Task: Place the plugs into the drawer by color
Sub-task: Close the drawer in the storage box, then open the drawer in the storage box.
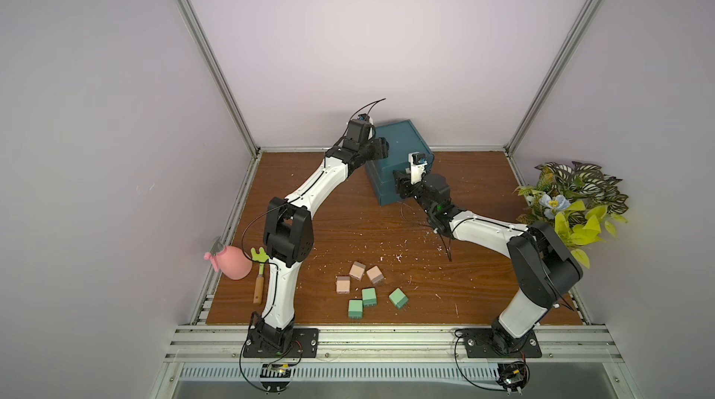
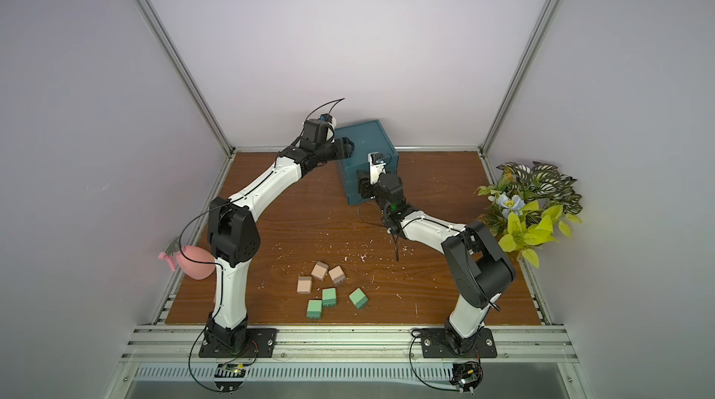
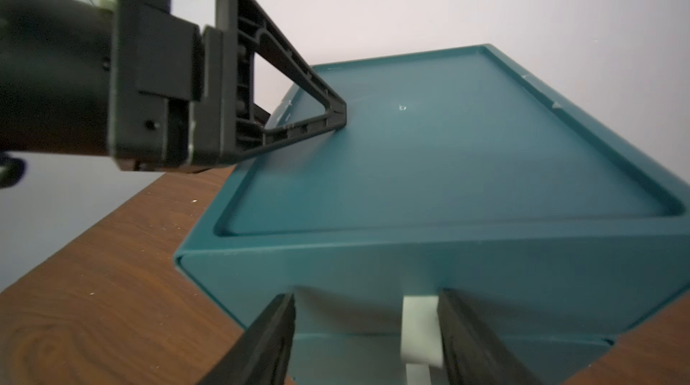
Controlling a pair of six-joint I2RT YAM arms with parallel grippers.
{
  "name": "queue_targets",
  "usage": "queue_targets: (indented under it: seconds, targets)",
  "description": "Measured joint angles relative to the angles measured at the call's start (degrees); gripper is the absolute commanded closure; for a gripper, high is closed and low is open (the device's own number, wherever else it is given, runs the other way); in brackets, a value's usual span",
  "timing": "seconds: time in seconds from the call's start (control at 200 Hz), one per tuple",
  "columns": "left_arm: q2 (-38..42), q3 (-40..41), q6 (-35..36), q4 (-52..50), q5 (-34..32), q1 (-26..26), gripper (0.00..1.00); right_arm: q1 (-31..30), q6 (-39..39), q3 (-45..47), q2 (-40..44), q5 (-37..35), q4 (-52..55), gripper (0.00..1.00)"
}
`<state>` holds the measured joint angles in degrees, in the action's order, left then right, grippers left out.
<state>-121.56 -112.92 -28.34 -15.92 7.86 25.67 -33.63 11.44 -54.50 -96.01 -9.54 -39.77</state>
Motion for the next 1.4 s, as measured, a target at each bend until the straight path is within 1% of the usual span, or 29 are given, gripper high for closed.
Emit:
queue_targets:
  seconds: [0.19,0.315,0.5,0.671,0.756,0.806,1.086,1.396]
  targets:
    - [0.0,0.1,0.0,0.1,0.0,0.0,0.3,0.8,8.2,11.6,8.5,4.0,-4.3,0.33]
    - [0.0,0.1,0.0,0.1,0.0,0.0,0.3,3.3,15.5,15.4,9.8,7.2,-8.2,0.34]
    - [0.0,0.3,0.0,0.5,0.0,0.0,0.3,7.9,26.1,16.1,5.8,12.9,-14.1,0.4]
    - [0.1,0.4,0.0,0.5,0.0,0.0,0.3,9.9,33.8,16.1,0.8,16.4,-19.3,0.53]
    - [0.1,0.4,0.0,0.5,0.0,0.0,0.29,10.3,36.6,16.0,-1.6,17.5,-21.3,0.62]
    - [0.1,0.4,0.0,0.5,0.0,0.0,0.29,10.4,38.4,15.9,-3.0,18.1,-22.4,0.64]
    - [0.1,0.4,0.0,0.6,0.0,0.0,0.29,10.9,45.3,13.3,-10.3,21.2,-27.5,0.67]
    - [0.1,0.4,0.0,0.6,0.0,0.0,0.29,11.3,49.2,10.6,-13.8,22.8,-30.4,0.67]
